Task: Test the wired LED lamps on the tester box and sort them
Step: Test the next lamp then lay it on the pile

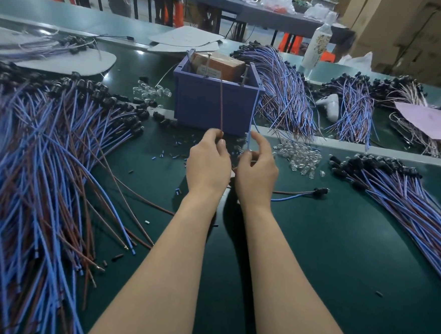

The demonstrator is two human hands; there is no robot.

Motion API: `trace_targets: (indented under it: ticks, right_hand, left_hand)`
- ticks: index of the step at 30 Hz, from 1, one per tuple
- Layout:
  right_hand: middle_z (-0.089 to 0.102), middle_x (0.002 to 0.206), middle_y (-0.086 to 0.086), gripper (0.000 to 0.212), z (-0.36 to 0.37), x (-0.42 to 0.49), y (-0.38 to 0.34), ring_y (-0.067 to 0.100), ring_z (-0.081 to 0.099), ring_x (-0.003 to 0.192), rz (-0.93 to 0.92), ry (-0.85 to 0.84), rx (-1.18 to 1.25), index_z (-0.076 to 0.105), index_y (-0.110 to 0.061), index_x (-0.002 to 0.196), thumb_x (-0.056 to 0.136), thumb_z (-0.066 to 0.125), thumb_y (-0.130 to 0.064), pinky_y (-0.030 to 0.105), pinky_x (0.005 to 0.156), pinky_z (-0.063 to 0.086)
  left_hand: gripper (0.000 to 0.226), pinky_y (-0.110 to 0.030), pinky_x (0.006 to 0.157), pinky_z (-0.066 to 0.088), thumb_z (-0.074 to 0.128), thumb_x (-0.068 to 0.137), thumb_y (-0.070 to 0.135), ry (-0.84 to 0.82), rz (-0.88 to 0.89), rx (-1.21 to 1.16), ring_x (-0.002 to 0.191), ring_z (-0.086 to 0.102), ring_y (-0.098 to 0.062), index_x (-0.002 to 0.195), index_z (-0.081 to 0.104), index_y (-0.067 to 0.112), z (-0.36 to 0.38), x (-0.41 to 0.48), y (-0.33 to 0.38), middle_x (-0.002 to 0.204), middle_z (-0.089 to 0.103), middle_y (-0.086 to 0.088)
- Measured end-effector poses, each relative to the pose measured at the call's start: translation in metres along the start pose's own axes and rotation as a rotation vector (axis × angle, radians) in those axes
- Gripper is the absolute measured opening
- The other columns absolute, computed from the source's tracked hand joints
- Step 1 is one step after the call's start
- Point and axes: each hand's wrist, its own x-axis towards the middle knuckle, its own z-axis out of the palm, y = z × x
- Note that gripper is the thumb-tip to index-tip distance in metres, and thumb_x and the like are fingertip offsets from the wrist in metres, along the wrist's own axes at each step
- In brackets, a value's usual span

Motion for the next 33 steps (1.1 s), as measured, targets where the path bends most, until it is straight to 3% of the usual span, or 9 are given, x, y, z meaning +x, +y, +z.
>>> trace_targets:
  ticks: [6, 13, 17, 24, 28, 33]
  right_hand:
    - [0.055, 0.077, -0.001, 0.046, -0.0007, -0.0006, 0.0001, 0.016, 0.047, 0.068, -0.031, -0.007, -0.037, 0.057, -0.02, 0.129, 0.089, 0.043, -0.003, 0.021, 0.066, 0.037]
    - [0.056, 0.073, 0.0, 0.046, -0.0008, -0.0006, -0.0002, 0.016, 0.046, 0.063, 0.011, -0.001, -0.015, 0.056, -0.02, 0.129, 0.089, 0.042, -0.003, 0.028, 0.068, 0.041]
    - [0.058, 0.081, 0.0, 0.044, 0.0, 0.0, 0.0006, 0.017, 0.047, 0.07, 0.012, -0.028, -0.034, 0.058, -0.02, 0.127, 0.089, 0.042, -0.004, 0.024, 0.07, 0.039]
    - [0.053, 0.071, -0.004, 0.044, 0.0009, -0.0001, 0.001, 0.014, 0.046, 0.061, -0.001, -0.04, -0.034, 0.061, -0.02, 0.124, 0.086, 0.044, -0.002, 0.019, 0.065, 0.035]
    - [0.053, 0.07, -0.006, 0.044, 0.0004, -0.0006, 0.001, 0.012, 0.046, 0.06, -0.017, -0.04, -0.03, 0.062, -0.019, 0.122, 0.086, 0.045, -0.002, 0.019, 0.065, 0.035]
    - [0.05, 0.064, -0.013, 0.043, -0.0005, -0.0007, 0.0003, 0.012, 0.046, 0.06, -0.021, -0.046, -0.04, 0.062, -0.019, 0.122, 0.086, 0.045, -0.002, 0.018, 0.065, 0.034]
  left_hand:
    - [0.026, -0.026, 0.071, 0.043, 0.045, 0.098, 0.016, 0.091, -0.038, -0.125, 0.07, 0.057, -0.013, 0.122, 0.052, 0.013, -0.0032, 0.0037, -0.0008, 0.07, 0.06, 0.011]
    - [0.031, -0.021, 0.071, 0.04, 0.045, 0.098, 0.015, 0.067, -0.027, -0.137, 0.067, 0.054, -0.004, 0.128, 0.053, 0.013, -0.0036, 0.0064, -0.002, 0.072, 0.061, 0.008]
    - [0.033, -0.019, 0.074, 0.041, 0.044, 0.098, 0.015, 0.055, -0.027, -0.131, 0.077, 0.058, -0.012, 0.13, 0.053, 0.012, -0.0037, 0.0067, -0.0017, 0.076, 0.064, 0.005]
    - [0.034, -0.016, 0.072, 0.04, 0.045, 0.098, 0.014, 0.053, -0.016, -0.129, 0.076, 0.058, -0.012, 0.131, 0.053, 0.012, -0.0041, 0.0067, -0.0014, 0.08, 0.065, 0.002]
    - [0.034, -0.028, 0.084, 0.047, 0.045, 0.098, 0.014, 0.052, -0.02, -0.133, 0.085, 0.062, -0.018, 0.13, 0.053, 0.012, -0.0046, 0.0053, 0.0002, 0.08, 0.066, 0.001]
    - [0.032, -0.036, 0.086, 0.05, 0.045, 0.098, 0.014, 0.06, -0.024, -0.15, 0.085, 0.063, -0.021, 0.128, 0.054, 0.01, -0.0044, 0.004, 0.0012, 0.078, 0.065, 0.001]
